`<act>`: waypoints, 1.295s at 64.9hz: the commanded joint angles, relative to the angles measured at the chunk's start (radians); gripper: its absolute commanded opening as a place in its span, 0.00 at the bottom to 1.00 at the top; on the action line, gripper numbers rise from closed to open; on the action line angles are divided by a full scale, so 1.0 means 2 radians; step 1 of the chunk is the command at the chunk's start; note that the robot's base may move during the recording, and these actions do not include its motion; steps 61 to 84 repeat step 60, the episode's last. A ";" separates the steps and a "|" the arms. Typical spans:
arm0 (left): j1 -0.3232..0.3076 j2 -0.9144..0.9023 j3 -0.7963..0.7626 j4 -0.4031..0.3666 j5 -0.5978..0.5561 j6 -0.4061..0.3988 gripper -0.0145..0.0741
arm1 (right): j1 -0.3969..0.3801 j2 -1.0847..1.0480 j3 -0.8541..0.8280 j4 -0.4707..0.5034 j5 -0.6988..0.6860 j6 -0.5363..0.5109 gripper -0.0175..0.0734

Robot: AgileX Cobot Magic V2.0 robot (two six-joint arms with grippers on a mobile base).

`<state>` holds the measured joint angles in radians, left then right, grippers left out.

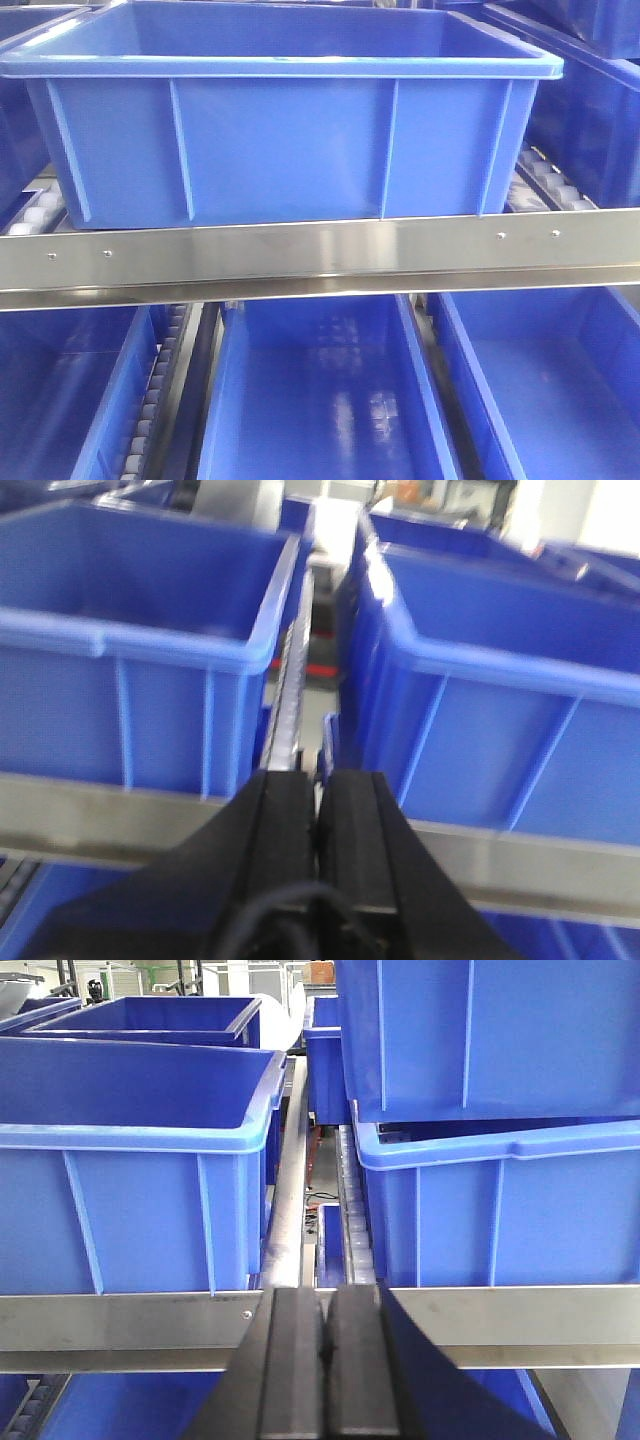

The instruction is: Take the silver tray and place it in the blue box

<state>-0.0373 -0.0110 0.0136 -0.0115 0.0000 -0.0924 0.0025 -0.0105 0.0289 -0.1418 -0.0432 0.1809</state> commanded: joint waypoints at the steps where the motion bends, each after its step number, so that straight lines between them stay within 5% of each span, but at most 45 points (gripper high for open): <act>1: 0.002 -0.008 0.007 -0.012 -0.063 0.014 0.16 | -0.002 -0.010 -0.010 0.000 -0.043 -0.007 0.25; 84: 0.001 -0.008 0.017 0.003 -0.083 0.014 0.16 | -0.002 -0.010 -0.010 0.000 -0.043 -0.007 0.25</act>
